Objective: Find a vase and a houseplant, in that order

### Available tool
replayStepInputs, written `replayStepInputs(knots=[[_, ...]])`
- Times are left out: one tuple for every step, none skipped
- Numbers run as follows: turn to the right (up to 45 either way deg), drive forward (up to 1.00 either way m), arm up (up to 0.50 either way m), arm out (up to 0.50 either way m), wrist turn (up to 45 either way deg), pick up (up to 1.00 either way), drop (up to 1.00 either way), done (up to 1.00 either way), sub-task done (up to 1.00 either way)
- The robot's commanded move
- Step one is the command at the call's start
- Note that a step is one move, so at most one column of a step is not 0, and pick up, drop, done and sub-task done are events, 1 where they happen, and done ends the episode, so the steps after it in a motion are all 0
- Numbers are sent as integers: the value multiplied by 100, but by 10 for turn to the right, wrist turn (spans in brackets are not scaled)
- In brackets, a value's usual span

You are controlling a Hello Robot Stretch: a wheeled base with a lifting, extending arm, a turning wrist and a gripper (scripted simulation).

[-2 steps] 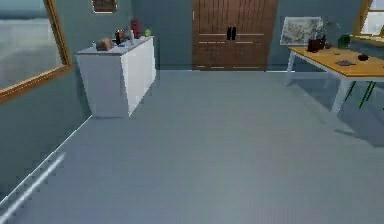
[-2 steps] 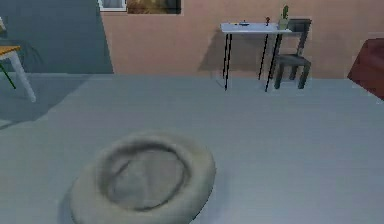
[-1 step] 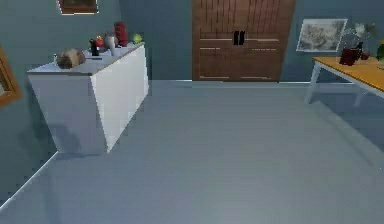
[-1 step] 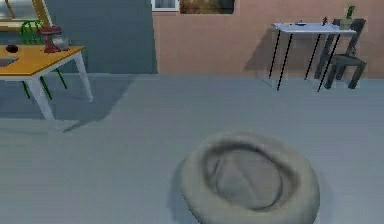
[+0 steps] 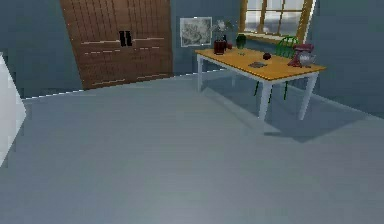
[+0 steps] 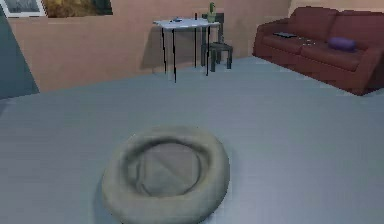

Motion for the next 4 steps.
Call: replayStepInputs(knots=[[0,100,0,0,0,0,0,0,0],[0,100,0,0,0,0,0,0,0],[120,0,0,0,0,0,0,0,0],[0,30,0,0,0,0,0,0,0]])
